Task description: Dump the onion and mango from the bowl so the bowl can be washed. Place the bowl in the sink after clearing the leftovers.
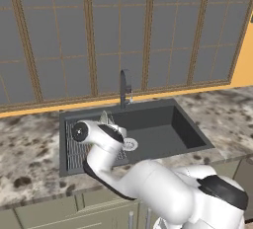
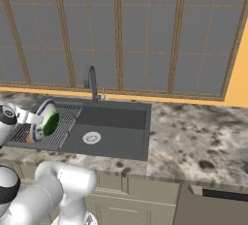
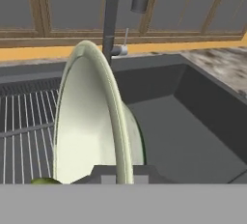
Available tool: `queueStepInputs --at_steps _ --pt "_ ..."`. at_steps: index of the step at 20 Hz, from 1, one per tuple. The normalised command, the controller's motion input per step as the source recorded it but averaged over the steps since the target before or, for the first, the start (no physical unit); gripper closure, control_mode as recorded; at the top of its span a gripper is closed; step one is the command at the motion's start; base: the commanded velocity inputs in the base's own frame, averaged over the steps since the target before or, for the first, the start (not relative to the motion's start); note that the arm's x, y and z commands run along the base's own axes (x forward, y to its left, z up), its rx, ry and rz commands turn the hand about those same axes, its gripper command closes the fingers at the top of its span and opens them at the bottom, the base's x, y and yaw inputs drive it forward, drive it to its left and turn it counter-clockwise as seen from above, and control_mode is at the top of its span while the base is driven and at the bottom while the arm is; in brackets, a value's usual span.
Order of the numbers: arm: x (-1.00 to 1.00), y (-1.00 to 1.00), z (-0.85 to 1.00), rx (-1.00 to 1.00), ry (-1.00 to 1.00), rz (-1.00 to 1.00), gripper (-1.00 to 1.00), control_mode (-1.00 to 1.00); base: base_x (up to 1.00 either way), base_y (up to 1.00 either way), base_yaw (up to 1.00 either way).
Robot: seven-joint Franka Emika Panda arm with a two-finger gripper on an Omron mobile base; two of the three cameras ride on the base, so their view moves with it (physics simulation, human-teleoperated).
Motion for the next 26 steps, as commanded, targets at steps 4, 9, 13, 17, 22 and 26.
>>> queueStepInputs --at_steps 4,9,13,17,22,26 --pt "0.08 -0.13 0.0 -0.04 0.0 0.02 1.0 -1.0 0.0 0.0 0.0" --pt "-0.03 -0.5 0.0 0.0 -0.04 -0.01 1.0 -1.0 0.0 0.0 0.0" --pt "0.01 -0.32 0.0 0.0 -0.06 0.03 1.0 -1.0 0.0 0.0 0.0" --pt "-0.01 -0.44 0.08 0.02 -0.09 -0.02 1.0 -1.0 0.0 0.0 0.0" --pt "-0.09 -0.9 0.27 0.19 -0.08 -0.08 1.0 -1.0 0.0 0.0 0.0" --pt "-0.13 -1.0 0.44 0.28 -0.07 -0.14 1.0 -1.0 0.0 0.0 0.0"
